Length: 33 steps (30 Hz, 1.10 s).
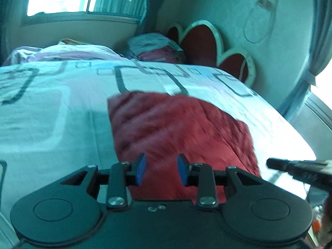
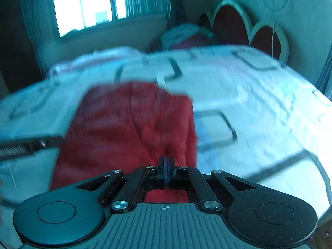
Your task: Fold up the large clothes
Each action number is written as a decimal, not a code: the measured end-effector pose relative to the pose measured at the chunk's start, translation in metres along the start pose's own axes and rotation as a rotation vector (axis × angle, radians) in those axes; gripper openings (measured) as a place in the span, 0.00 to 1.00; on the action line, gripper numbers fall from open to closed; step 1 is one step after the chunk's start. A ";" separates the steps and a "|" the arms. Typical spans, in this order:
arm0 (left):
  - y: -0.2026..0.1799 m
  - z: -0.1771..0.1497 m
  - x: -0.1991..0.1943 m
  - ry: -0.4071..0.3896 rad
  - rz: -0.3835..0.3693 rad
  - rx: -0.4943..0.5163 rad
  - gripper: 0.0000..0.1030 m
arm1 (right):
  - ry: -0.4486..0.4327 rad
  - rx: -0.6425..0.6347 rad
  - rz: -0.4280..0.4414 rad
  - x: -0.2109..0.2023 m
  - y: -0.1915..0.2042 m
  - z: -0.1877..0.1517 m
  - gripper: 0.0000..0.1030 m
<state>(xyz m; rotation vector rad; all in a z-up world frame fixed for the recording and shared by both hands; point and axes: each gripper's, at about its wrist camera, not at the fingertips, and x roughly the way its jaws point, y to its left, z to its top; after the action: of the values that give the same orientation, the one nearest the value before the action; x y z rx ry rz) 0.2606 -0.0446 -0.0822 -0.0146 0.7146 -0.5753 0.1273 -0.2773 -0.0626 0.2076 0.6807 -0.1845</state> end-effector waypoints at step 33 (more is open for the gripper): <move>-0.028 0.015 0.127 0.079 0.241 0.122 0.37 | 0.129 -0.004 -0.011 0.193 -0.055 0.033 0.71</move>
<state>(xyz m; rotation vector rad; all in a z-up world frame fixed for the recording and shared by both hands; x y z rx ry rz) 0.3335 -0.1352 -0.1435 0.2055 0.7442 -0.3892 0.2810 -0.3582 -0.1683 0.2128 0.8103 -0.1816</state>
